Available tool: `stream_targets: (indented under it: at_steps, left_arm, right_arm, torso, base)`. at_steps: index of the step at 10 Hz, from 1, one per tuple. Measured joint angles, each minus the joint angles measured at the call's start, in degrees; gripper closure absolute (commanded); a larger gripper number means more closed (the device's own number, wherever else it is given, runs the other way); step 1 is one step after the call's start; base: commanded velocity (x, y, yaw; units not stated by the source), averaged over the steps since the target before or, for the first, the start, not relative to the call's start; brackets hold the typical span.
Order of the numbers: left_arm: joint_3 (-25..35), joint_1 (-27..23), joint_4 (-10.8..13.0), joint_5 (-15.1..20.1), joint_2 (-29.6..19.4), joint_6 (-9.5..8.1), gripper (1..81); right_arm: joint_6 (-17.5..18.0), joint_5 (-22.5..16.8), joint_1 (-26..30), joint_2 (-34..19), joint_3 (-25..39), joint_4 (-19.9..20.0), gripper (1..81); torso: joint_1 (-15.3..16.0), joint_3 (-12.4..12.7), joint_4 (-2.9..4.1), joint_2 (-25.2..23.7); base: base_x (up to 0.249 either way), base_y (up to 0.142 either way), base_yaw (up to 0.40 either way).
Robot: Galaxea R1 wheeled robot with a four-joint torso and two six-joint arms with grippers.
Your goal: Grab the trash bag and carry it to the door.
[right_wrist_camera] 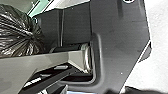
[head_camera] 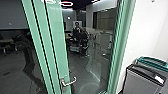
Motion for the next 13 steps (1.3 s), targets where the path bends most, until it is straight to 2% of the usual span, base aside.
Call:
stream_targets:
  at_steps: [9, 13]
  left_arm:
    - [0.0, 0.0, 0.0, 0.0, 0.0, 0.00, 81.1]
    - [0.0, 0.0, 0.0, 0.0, -0.4, 0.00, 81.1]
  right_arm:
    - [0.0, 0.0, -0.1, 0.0, 0.0, 0.0, 1.0]
    - [0.0, 0.0, -0.2, 0.0, 0.0, 0.0, 1.0]
  torso:
    - [0.0, 0.0, 0.00, 0.0]
    - [0.0, 0.0, 0.00, 0.0]
  base:
    - [0.000, 0.000, 0.000]
    - [0.000, 0.000, 0.152]
